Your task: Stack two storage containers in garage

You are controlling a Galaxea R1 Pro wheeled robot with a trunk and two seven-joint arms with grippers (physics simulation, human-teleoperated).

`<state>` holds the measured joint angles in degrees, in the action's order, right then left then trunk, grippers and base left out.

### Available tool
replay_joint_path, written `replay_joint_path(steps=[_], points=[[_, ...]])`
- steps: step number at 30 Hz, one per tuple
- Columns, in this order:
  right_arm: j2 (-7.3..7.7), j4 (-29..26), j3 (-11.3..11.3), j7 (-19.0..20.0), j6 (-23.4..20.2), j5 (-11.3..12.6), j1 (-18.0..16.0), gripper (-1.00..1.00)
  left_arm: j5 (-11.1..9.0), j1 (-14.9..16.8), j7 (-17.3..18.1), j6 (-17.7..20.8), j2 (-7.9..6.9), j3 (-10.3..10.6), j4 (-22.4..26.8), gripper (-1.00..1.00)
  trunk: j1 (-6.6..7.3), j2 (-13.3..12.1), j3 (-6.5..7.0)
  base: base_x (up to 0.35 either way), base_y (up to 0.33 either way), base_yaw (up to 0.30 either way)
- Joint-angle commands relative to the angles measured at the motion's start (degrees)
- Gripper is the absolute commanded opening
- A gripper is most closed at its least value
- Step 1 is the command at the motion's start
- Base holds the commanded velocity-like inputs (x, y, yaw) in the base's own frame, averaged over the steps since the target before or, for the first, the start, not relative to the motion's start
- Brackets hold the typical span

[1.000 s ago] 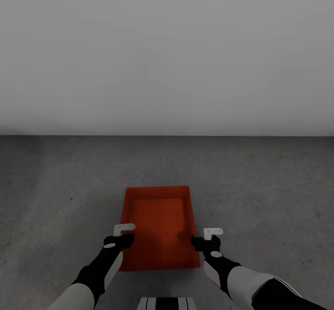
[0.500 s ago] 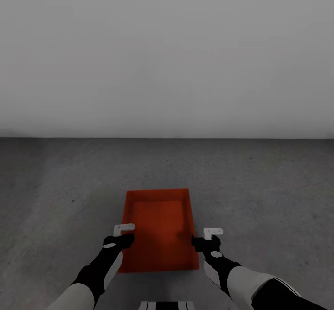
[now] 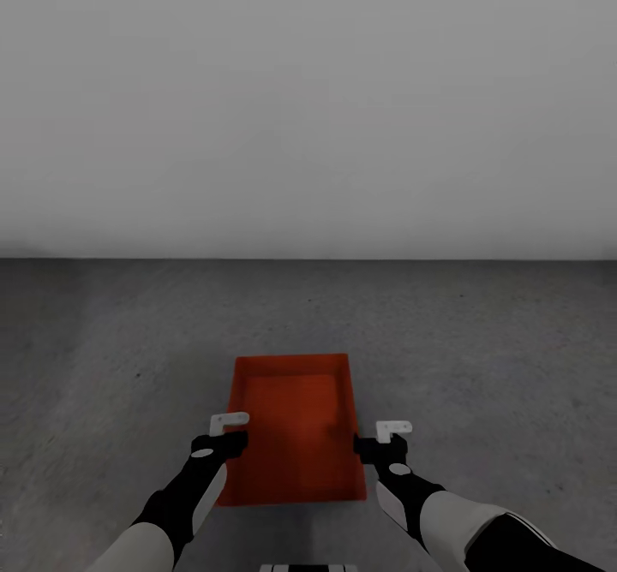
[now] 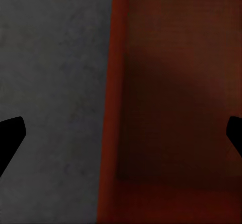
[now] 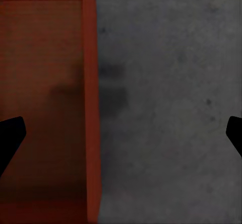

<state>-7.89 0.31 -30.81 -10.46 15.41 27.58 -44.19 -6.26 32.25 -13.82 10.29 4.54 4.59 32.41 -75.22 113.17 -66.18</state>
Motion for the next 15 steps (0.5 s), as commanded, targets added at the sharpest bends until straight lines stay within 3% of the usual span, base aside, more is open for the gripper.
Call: replay_joint_path(steps=[1,15], points=[[-0.02,0.0,-0.5,-0.2,0.1,0.5,0.0,1.0,-0.6,0.0,-0.5,0.3,-0.06,0.4,0.1,1.0,0.23,-0.4,0.15,0.0,0.0,0.0],[-0.02,0.0,-0.5,-0.2,0.1,0.5,0.0,1.0,-0.6,0.0,-0.6,0.3,-0.06,0.4,0.0,1.0,3.31,-6.0,2.66,0.0,0.0,0.0]])
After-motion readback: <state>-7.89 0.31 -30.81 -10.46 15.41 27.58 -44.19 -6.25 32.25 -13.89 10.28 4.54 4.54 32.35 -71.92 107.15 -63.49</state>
